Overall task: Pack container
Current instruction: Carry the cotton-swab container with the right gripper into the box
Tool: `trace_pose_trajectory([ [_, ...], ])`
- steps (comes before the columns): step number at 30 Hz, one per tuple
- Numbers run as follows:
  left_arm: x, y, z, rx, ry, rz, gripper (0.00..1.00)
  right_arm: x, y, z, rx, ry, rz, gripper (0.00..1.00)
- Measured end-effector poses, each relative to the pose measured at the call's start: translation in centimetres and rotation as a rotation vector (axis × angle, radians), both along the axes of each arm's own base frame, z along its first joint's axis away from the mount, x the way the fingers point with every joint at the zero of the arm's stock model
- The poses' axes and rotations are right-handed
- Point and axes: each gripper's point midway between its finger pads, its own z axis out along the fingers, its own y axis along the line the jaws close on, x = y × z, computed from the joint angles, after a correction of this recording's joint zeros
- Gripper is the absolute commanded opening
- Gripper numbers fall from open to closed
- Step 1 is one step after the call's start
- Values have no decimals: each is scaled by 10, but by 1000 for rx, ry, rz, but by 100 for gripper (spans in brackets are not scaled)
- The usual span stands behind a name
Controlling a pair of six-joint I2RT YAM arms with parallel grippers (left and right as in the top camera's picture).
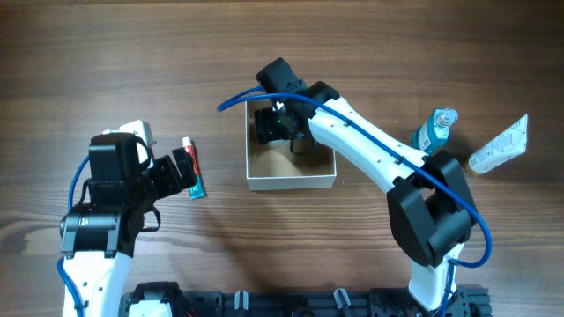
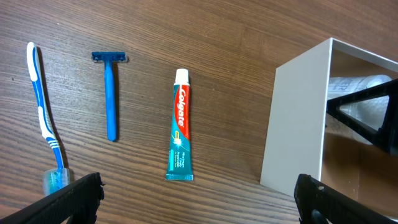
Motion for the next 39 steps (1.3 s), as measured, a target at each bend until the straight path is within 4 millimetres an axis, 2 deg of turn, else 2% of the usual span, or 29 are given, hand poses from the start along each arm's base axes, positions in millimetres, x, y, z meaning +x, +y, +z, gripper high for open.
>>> trace_pose_trajectory([
  [4, 0, 0, 0, 0, 0, 0, 100, 0, 1, 0, -1, -1, 14, 95],
  [6, 0, 0, 0, 0, 0, 0, 100, 0, 1, 0, 3, -2, 15, 98],
  [9, 0, 0, 0, 0, 0, 0, 100, 0, 2, 0, 4, -3, 16, 97],
  [12, 0, 0, 0, 0, 0, 0, 100, 1, 2, 1, 6, -6, 16, 86],
  [16, -1, 0, 0, 0, 3, 0, 100, -6, -3, -2, -4, 33, -17, 86],
  [19, -1, 0, -1, 0, 4, 0, 100, -3, -1, 0, -2, 15, -3, 89],
  [21, -1, 0, -1, 0, 4, 0, 100, -2, -1, 11, 1, -15, 28, 89],
  [22, -1, 0, -1, 0, 5, 0, 100, -2, -1, 24, 14, -42, 40, 88],
  [23, -2, 0, -1, 0, 8, 0, 100, -3, -5, 38, 12, -66, 35, 86],
  [25, -3, 0, -2, 0, 13, 0, 100, -6, -23, 67, -20, -119, -17, 60],
  [27, -3, 0, -2, 0, 15, 0, 100, -5, -37, 89, -29, -166, -72, 16],
  [28, -3, 0, -2, 0, 16, 0, 100, -2, -43, 93, -35, -176, -95, 8],
  [32, -4, 0, -3, 0, 18, 0, 100, -1, -54, 76, -79, -144, -130, 4],
  [39, -4, 0, -3, 0, 18, 0, 100, -5, -56, -6, -189, 23, -126, 4],
])
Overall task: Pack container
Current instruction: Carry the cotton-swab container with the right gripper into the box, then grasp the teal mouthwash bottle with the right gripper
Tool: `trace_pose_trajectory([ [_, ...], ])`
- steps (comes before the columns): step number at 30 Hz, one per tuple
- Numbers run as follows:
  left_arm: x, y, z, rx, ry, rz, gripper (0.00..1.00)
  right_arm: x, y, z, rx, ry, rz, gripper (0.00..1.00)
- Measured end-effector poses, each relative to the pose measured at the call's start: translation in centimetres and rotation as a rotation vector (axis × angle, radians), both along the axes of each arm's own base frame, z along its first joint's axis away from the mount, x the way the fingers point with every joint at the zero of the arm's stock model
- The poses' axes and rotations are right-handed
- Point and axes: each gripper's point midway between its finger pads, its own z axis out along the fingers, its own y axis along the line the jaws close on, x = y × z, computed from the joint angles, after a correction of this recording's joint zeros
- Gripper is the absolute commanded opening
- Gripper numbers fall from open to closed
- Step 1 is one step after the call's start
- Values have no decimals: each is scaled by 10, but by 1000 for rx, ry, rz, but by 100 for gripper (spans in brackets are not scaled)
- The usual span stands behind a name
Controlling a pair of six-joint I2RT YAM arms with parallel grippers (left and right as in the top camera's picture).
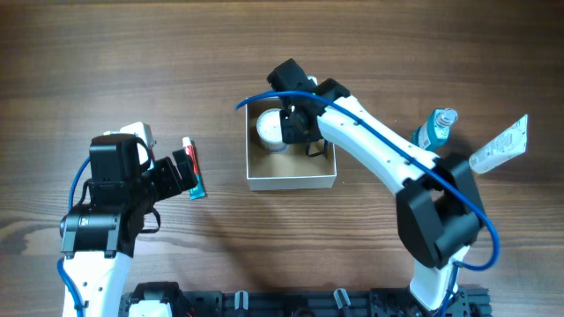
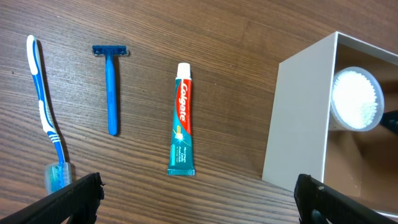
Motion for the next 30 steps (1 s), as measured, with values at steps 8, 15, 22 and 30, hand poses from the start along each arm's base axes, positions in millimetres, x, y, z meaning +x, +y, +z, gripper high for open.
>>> trace_pose_trajectory([
  [8, 0, 0, 0, 0, 0, 0, 100, -2, 29, -4, 141, 38, 58, 4],
  [15, 0, 0, 0, 0, 0, 0, 100, -15, 17, -4, 91, 85, 60, 45],
  [22, 0, 0, 0, 0, 0, 0, 100, 7, -81, 210, 108, -381, -38, 88],
  [30, 0, 0, 0, 0, 0, -1, 100, -16, -290, 183, -2, -188, -518, 99],
])
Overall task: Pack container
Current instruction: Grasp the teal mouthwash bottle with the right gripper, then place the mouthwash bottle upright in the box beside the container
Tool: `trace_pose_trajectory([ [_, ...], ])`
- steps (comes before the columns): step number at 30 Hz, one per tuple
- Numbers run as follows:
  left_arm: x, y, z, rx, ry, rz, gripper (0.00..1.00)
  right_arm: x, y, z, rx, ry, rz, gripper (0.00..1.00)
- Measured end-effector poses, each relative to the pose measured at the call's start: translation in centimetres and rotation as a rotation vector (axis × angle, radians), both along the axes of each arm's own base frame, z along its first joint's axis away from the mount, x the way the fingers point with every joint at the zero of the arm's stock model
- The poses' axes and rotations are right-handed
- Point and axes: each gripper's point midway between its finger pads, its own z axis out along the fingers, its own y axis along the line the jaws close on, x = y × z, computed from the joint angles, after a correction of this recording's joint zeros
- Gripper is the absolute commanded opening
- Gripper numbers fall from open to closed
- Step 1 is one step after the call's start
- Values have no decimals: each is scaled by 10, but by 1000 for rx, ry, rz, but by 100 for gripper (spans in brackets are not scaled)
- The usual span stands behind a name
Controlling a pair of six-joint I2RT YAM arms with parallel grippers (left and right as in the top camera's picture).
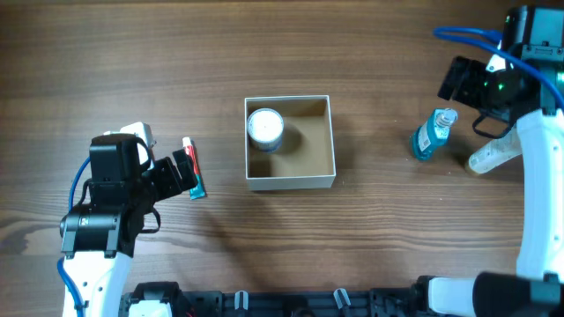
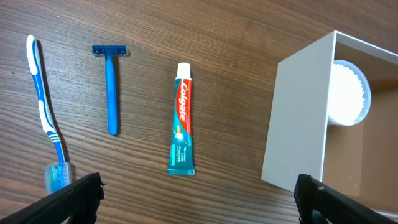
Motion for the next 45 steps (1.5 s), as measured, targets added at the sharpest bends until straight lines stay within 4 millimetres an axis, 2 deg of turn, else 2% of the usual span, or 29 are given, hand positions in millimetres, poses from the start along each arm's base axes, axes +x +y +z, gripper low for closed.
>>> trace_pose_trajectory([
  [2, 0, 0, 0, 0, 0, 0, 100, 1, -8, -28, 14, 91, 25, 100],
  [6, 0, 0, 0, 0, 0, 0, 100, -1, -4, -70, 21, 234, 162, 100],
  [11, 0, 0, 0, 0, 0, 0, 100, 2, -3, -119, 35, 312, 213, 99],
  [12, 0, 0, 0, 0, 0, 0, 100, 2, -2, -129, 40, 320, 217, 97],
  [14, 0, 0, 0, 0, 0, 0, 100, 3, -2, -141, 40, 321, 225, 84],
  [18, 0, 0, 0, 0, 0, 0, 100, 6, -2, -141, 39, 307, 233, 57],
  [24, 0, 0, 0, 0, 0, 0, 100, 6, -1, -141, 41, 306, 238, 38],
  [27, 0, 0, 0, 0, 0, 0, 100, 7, -1, -141, 41, 305, 237, 35],
  [30, 0, 0, 0, 0, 0, 0, 100, 7, -1, -141, 41, 304, 237, 16],
  [31, 0, 0, 0, 0, 0, 0, 100, 7, -1, -141, 41, 305, 237, 15],
  [32, 0, 0, 0, 0, 0, 0, 100, 7, -1, -141, 41, 304, 237, 4],
  [36, 0, 0, 0, 0, 0, 0, 100, 6, 1, -140, 42, 309, 243, 4],
  [38, 0, 0, 0, 0, 0, 0, 100, 1, 15, -138, 44, 330, 278, 4],
  [39, 0, 0, 0, 0, 0, 0, 100, -2, 25, -130, 42, 338, 304, 4],
  [42, 0, 0, 0, 0, 0, 0, 100, 1, 80, -62, 17, 226, 414, 4],
  [44, 0, 0, 0, 0, 0, 0, 100, 6, 127, 8, 9, 43, 496, 4],
  [45, 0, 0, 0, 0, 0, 0, 100, 5, 143, 27, 16, -16, 523, 4],
])
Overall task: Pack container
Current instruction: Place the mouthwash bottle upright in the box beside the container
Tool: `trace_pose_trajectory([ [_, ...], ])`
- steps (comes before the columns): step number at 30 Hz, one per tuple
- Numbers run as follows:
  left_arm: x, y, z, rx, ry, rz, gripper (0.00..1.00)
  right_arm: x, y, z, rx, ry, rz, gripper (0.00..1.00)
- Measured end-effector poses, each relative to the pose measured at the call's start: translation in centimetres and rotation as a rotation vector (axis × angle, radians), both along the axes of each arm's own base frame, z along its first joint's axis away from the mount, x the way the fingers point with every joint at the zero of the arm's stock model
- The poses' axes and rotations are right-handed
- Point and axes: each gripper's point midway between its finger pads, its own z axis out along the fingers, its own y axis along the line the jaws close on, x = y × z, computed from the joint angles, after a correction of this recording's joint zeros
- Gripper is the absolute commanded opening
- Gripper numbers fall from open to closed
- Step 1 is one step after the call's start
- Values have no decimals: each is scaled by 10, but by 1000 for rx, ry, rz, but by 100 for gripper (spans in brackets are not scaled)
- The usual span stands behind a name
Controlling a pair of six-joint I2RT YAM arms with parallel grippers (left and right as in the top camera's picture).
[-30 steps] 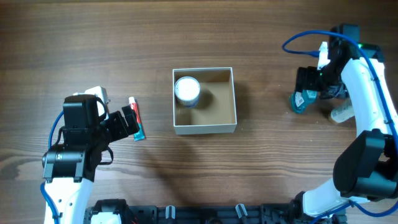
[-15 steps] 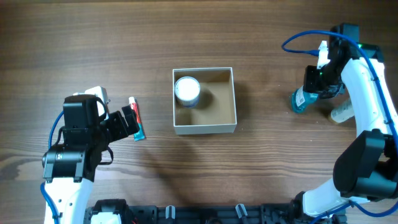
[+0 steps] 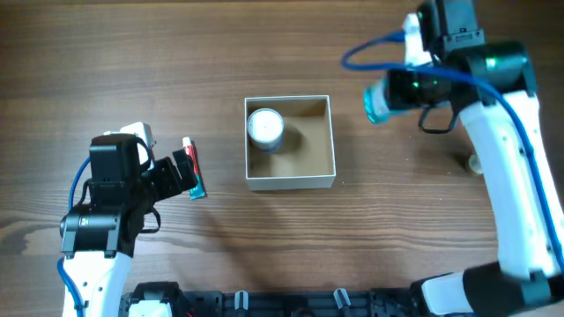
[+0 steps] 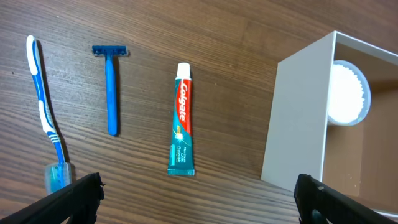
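An open white box (image 3: 291,182) sits mid-table with a white round jar (image 3: 264,128) in its back left corner. My right gripper (image 3: 394,94) is shut on a blue bottle (image 3: 377,104), held in the air just right of the box's far corner. My left gripper (image 3: 187,173) stands open, low over the table left of the box, holding nothing. The left wrist view shows the toothpaste tube (image 4: 181,127), the blue razor (image 4: 111,87), the blue toothbrush (image 4: 42,106), the box wall (image 4: 298,124) and the jar (image 4: 348,93).
A white packet (image 3: 473,162) lies at the right, mostly hidden under my right arm. The toothpaste (image 3: 194,174) peeks out beside the left gripper in the overhead view. The arm bases stand along the near edge.
My right gripper, which was by the upright blue bottle at the far right, now holds that bottle up near the box's far right corner. The left arm has not moved.
My right gripper was down inside the box. Then the white jar stood in the box with the gripper just beside it. Then the right arm was at the far right by the blue bottle, and now it holds the bottle near the box.
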Motion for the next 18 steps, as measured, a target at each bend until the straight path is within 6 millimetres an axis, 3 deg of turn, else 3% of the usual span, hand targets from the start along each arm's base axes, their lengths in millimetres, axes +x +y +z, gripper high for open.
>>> trace_pose_trajectory([
  [2, 0, 0, 0, 0, 0, 0, 100, -7, 36, 28, 58, -79, 43, 4],
  [5, 0, 0, 0, 0, 0, 0, 100, -14, 76, 20, 99, -48, 54, 4],
  [8, 0, 0, 0, 0, 0, 0, 100, -10, 102, -9, 94, 26, 45, 4],
  [12, 0, 0, 0, 0, 0, 0, 100, 3, 132, -62, 55, 135, 43, 4],
  [18, 0, 0, 0, 0, 0, 0, 100, 32, 146, -114, 20, 173, -5, 4],
])
